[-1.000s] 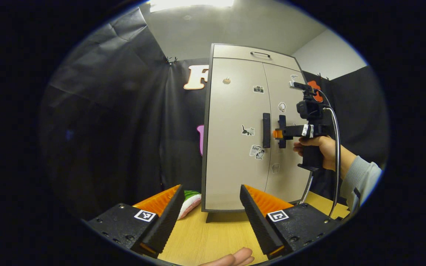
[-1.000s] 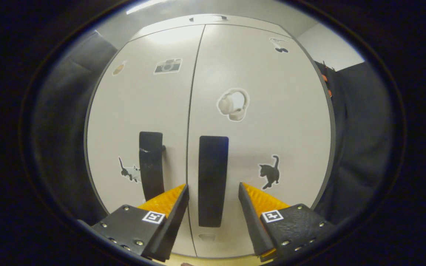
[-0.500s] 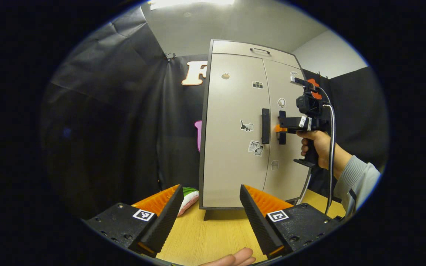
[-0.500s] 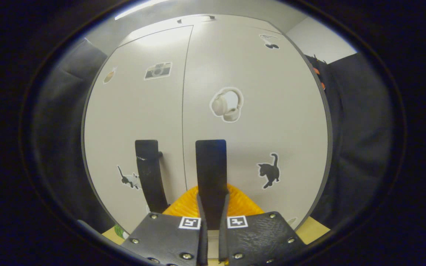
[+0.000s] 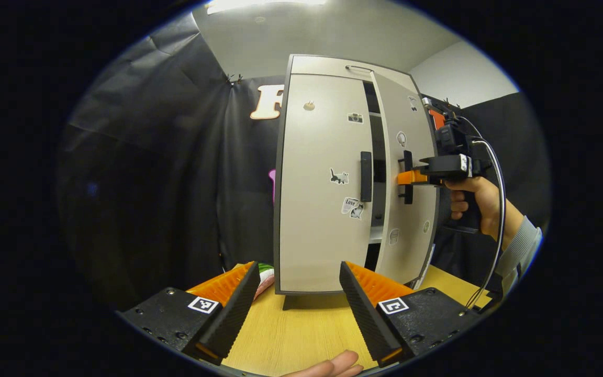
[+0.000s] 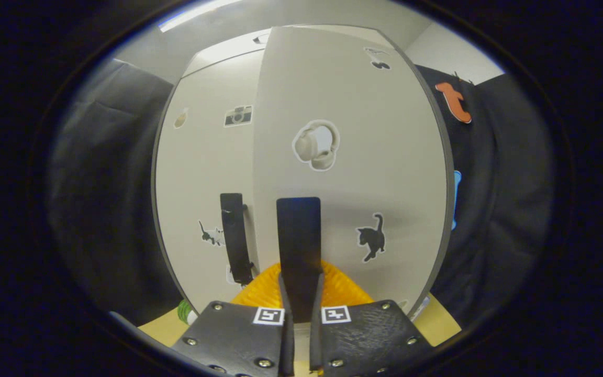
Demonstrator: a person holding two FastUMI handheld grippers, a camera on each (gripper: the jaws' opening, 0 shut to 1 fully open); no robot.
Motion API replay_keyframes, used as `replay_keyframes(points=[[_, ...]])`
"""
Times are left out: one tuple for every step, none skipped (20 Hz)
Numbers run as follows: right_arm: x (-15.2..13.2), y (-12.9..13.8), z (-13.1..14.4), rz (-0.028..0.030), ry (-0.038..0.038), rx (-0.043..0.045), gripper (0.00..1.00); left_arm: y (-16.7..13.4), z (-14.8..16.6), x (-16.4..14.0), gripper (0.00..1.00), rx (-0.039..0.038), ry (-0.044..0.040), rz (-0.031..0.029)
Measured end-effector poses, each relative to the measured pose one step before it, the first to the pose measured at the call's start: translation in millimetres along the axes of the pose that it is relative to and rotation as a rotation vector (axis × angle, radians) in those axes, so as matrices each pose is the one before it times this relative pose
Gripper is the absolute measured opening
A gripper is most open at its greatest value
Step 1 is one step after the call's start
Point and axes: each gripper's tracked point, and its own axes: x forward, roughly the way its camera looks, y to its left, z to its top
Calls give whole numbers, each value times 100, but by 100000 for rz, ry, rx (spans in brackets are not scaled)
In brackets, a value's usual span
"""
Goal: Open the right door of the double-door shoe cabinet with the right hand, and open the left door with the left hand.
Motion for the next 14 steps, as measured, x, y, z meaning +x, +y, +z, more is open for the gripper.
replay_keyframes(points=[[-785, -281, 19, 1265, 124, 942, 11, -380, 68, -98, 95, -185, -348, -784], [-796, -331, 17, 1271, 264, 1473, 11, -317, 86, -57, 95, 5, -206, -873], [-747, -265, -73, 1204, -68, 357, 12, -166, -64, -51, 95, -99, 117, -278], [-667, -411, 77, 844, -417, 76, 11, -21, 19, -77, 95, -328, -55, 243], [-632, -362, 27, 414, 6, 468, 11, 109, -137, -50, 95, -1333, 214, 654], [-457, -269, 43, 170, -124, 258, 11, -27, -59, -30, 95, -1060, 216, -25], [-448, -207, 17, 405, 125, 201, 11, 2, -102, -57, 95, -430, 388, -134], [-432, -249, -6, 858, 630, 765, 11, 37, -190, -205, 95, 472, 739, 296], [-450, -373, -42, 1033, 7, 1198, 11, 246, -95, -92, 95, 1157, 205, 240], [-542, -383, 64, 873, 109, 954, 11, 178, 167, -213, 95, 673, -442, 54], [-523, -395, 133, 641, -511, 218, 11, 209, 196, -243, 95, 184, -807, -207], [-605, -426, 67, 444, -280, -56, 11, 119, 286, -213, 95, 199, -1098, -231], [-509, -402, 15, -127, -598, 709, 11, 5, 226, -157, 95, 328, -1197, -341], [-297, -430, -1, -546, -332, -66, 11, -81, 252, -254, 95, 242, -1145, -509]])
